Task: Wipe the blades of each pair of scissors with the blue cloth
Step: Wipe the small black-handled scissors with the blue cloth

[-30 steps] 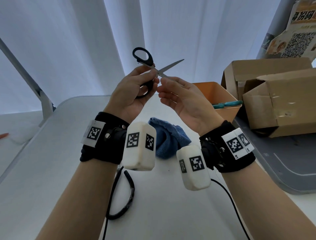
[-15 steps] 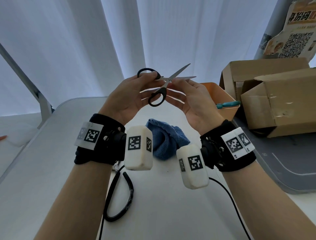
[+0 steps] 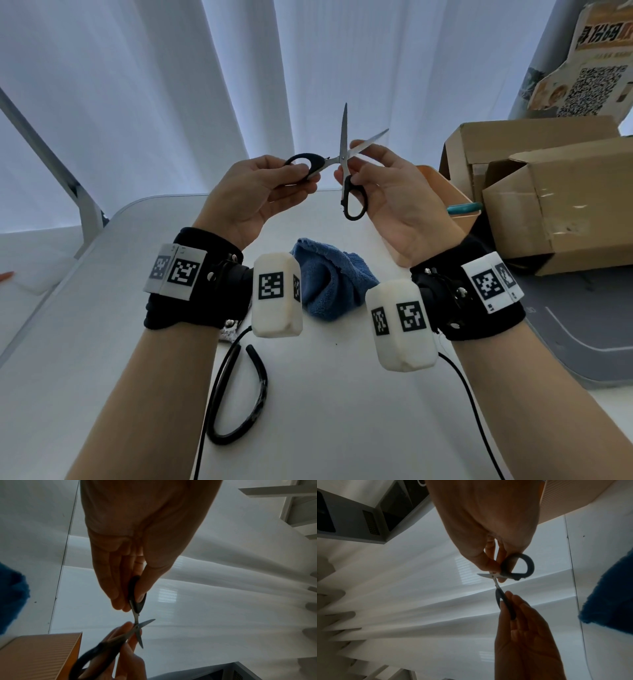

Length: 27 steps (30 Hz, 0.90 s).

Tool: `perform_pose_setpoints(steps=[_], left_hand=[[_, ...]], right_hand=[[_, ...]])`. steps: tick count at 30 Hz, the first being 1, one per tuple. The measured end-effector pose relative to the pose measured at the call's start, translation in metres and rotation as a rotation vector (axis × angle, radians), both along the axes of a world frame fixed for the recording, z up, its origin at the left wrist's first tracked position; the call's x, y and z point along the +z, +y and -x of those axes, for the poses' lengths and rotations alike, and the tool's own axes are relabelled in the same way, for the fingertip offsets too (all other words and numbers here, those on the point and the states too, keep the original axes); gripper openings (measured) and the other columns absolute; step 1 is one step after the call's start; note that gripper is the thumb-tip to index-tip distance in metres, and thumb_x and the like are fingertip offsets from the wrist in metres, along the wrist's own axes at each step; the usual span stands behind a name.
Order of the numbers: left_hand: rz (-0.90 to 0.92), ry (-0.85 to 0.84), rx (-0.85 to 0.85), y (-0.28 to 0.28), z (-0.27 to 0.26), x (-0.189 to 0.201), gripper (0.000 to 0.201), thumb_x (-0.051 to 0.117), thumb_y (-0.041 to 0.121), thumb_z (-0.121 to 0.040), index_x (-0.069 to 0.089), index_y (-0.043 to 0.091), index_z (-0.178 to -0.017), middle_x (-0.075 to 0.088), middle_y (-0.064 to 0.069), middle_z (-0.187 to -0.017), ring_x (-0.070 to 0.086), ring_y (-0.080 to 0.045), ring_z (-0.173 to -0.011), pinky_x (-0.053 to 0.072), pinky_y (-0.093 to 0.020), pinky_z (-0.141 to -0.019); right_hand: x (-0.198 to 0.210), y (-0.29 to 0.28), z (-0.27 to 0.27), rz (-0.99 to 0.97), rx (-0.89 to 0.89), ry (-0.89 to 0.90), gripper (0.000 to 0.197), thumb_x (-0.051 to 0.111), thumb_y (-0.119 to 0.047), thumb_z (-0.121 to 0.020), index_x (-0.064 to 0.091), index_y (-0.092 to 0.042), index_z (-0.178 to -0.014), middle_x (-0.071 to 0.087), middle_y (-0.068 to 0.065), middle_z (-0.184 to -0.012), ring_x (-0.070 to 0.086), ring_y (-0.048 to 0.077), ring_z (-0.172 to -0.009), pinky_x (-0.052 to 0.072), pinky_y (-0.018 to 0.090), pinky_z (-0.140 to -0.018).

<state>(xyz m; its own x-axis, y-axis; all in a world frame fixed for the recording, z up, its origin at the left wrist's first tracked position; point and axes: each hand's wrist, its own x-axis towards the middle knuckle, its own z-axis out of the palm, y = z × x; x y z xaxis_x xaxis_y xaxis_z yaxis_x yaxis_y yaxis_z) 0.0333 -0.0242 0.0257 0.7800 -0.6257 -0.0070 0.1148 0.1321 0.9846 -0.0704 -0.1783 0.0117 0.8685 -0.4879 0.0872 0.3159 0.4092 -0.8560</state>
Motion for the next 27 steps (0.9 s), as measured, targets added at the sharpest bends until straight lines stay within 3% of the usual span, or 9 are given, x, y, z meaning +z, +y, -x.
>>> perform_pose_setpoints(steps=[3, 5, 8, 13, 20, 22, 27], left_hand=[[-0.042, -0.023, -0.035, -0.001, 0.003, 0.000, 0.012, 0.069, 0.009, -0.090, 0.057, 0.012, -0.087, 0.077, -0.013, -0.097, 0.075, -0.020, -0.087, 0.059, -0.026, -0.076], [-0.070, -0.040, -0.060, -0.002, 0.005, 0.000, 0.015, 0.071, 0.007, -0.087, 0.057, 0.012, -0.091, 0.077, -0.014, -0.099, 0.075, -0.022, -0.089, 0.059, -0.028, -0.077], [-0.152, -0.092, -0.081, -0.005, 0.010, 0.000, 0.028, 0.075, 0.002, -0.081, 0.062, 0.004, -0.105, 0.076, -0.017, -0.094, 0.075, -0.025, -0.083, 0.060, -0.029, -0.075], [-0.193, -0.097, -0.112, -0.007, 0.015, 0.000, 0.032, 0.076, 0.002, -0.080, 0.064, 0.000, -0.109, 0.075, -0.020, -0.090, 0.075, -0.026, -0.080, 0.060, -0.028, -0.071], [-0.144, -0.041, -0.127, -0.010, 0.011, -0.004, 0.030, 0.075, 0.000, -0.080, 0.058, 0.007, -0.104, 0.075, -0.017, -0.091, 0.073, -0.028, -0.082, 0.060, -0.032, -0.080], [-0.090, -0.009, -0.100, -0.012, 0.010, -0.004, 0.028, 0.075, 0.000, -0.080, 0.056, 0.009, -0.099, 0.075, -0.014, -0.089, 0.074, -0.026, -0.080, 0.060, -0.029, -0.080], [-0.004, -0.004, -0.055, -0.015, 0.013, -0.001, 0.029, 0.075, 0.003, -0.083, 0.053, 0.008, -0.101, 0.074, -0.012, -0.085, 0.072, -0.021, -0.074, 0.057, -0.022, -0.071]], right_hand=[[0.000, 0.001, 0.001, -0.032, -0.016, -0.012, 0.049, 0.042, 0.024, -0.087, 0.054, -0.001, -0.127, 0.069, 0.019, -0.110, 0.069, 0.025, -0.097, 0.054, 0.030, -0.091], [0.000, 0.001, 0.000, -0.058, -0.022, -0.020, 0.055, 0.043, 0.025, -0.086, 0.050, -0.001, -0.133, 0.065, 0.023, -0.125, 0.068, 0.029, -0.111, 0.053, 0.034, -0.096], [0.000, 0.004, -0.002, -0.055, 0.004, -0.014, 0.057, 0.041, 0.026, -0.087, 0.048, -0.004, -0.136, 0.062, 0.023, -0.130, 0.064, 0.030, -0.120, 0.055, 0.035, -0.099], [-0.004, 0.005, -0.005, -0.051, 0.018, 0.002, 0.053, 0.041, 0.025, -0.088, 0.052, -0.006, -0.130, 0.060, 0.021, -0.133, 0.059, 0.029, -0.126, 0.047, 0.041, -0.109], [-0.003, 0.008, -0.004, 0.029, 0.026, 0.008, 0.031, 0.044, 0.019, -0.093, 0.056, -0.006, -0.109, 0.064, 0.022, -0.128, 0.062, 0.034, -0.121, 0.050, 0.039, -0.102], [-0.003, 0.006, -0.003, 0.092, 0.025, 0.030, 0.022, 0.048, 0.013, -0.095, 0.058, -0.005, -0.102, 0.065, 0.025, -0.117, 0.064, 0.037, -0.110, 0.051, 0.038, -0.098], [0.006, -0.001, 0.004, 0.291, 0.029, 0.139, 0.015, 0.054, -0.002, -0.098, 0.067, -0.009, -0.094, 0.068, 0.008, -0.091, 0.065, 0.017, -0.079, 0.057, 0.025, -0.074]])
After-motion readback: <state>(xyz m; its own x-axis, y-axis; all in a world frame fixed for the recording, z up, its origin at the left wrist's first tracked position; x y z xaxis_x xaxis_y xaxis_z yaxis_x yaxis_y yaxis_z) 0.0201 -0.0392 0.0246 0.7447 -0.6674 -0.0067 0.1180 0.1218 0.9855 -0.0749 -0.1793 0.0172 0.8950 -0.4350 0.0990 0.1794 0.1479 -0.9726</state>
